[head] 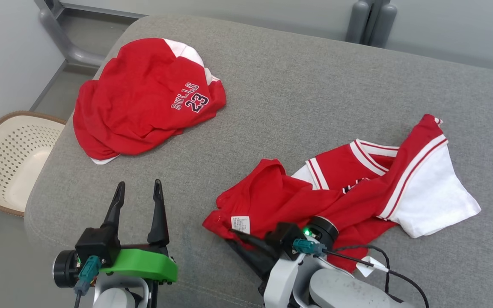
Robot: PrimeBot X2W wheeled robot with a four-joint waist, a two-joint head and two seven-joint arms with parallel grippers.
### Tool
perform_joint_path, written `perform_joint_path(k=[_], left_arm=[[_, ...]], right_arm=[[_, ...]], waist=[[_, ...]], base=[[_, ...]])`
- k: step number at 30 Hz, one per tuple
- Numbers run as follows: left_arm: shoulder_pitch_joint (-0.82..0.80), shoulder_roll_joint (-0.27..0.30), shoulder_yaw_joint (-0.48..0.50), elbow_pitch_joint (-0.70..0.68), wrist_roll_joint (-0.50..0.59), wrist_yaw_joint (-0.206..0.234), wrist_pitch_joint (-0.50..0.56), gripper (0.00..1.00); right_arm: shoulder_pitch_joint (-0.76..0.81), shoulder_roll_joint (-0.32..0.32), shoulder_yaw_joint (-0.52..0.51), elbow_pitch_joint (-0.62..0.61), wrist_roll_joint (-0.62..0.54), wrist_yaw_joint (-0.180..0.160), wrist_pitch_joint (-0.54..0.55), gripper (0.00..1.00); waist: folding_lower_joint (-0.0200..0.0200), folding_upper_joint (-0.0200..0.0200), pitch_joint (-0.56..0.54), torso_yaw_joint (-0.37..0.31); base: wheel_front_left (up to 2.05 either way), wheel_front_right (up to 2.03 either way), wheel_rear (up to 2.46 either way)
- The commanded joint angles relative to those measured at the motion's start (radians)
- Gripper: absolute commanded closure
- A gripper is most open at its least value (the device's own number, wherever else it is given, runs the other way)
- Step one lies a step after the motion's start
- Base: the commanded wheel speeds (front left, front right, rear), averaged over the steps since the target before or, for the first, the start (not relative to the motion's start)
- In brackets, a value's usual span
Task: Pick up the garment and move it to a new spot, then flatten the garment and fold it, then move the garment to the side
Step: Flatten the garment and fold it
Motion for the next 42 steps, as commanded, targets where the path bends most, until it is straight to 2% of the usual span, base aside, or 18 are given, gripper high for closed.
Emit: perform_joint_path(k=[1, 8, 14, 19, 23, 31, 40, 41, 42], left_arm=[[0.007, 0.002, 0.004, -0.003, 0.000, 0.001, -0.001, 0.00], [0.010, 0.002, 0.011, -0.003, 0.008, 0.001, -0.001, 0.00], [0.016, 0.002, 0.017, -0.004, 0.012, -0.001, -0.001, 0.00], [0.020, 0.002, 0.021, -0.008, 0.015, -0.006, -0.001, 0.00], [0.015, 0.002, 0.020, -0.009, 0.017, -0.007, -0.001, 0.00], [0.000, 0.002, 0.018, -0.007, 0.019, -0.010, -0.001, 0.00], [0.004, 0.002, 0.020, -0.001, 0.026, -0.007, -0.001, 0.00], [0.007, 0.002, 0.020, -0.001, 0.026, -0.007, -0.001, 0.00], [0.010, 0.002, 0.021, 0.000, 0.027, -0.008, -0.001, 0.00]], right_arm=[[-0.001, -0.001, -0.011, 0.001, 0.008, -0.001, -0.003, 0.00], [-0.023, -0.079, -0.127, -0.052, 0.010, -0.001, -0.003, 0.00], [0.000, -0.189, -0.320, -0.082, -0.003, -0.001, -0.003, 0.00], [0.023, -0.266, -0.485, -0.015, -0.019, -0.001, -0.003, 0.00], [0.035, -0.304, -0.569, 0.070, -0.015, -0.001, -0.003, 0.00], [0.067, -0.317, -0.653, 0.216, -0.006, -0.001, -0.003, 0.00], [0.093, -0.289, -0.677, 0.307, 0.014, -0.001, 0.007, 0.00], [0.098, -0.283, -0.673, 0.311, 0.024, -0.001, 0.016, 0.53], [0.103, -0.277, -0.663, 0.311, 0.033, -0.001, 0.027, 0.99]], waist=[[0.0000, 0.0000, 0.000, -0.008], [0.0000, 0.0000, -0.008, -0.039], [0.0000, 0.0000, -0.015, -0.058], [0.0000, 0.0000, -0.014, -0.067], [0.0000, 0.0000, -0.007, -0.069], [0.0000, 0.0000, 0.008, -0.072], [0.0000, 0.0000, -0.002, -0.082], [0.0000, 0.0000, -0.004, -0.084], [0.0000, 0.0000, -0.008, -0.088]], base=[[0.00, 0.00, 0.00], [0.00, 0.00, 0.00], [0.00, 0.00, 0.00], [0.00, 0.00, 0.00], [0.00, 0.00, 0.00], [0.00, 0.00, 0.00], [0.00, 0.00, 0.00], [0.00, 0.00, 0.00], [0.00, 0.00, 0.00]])
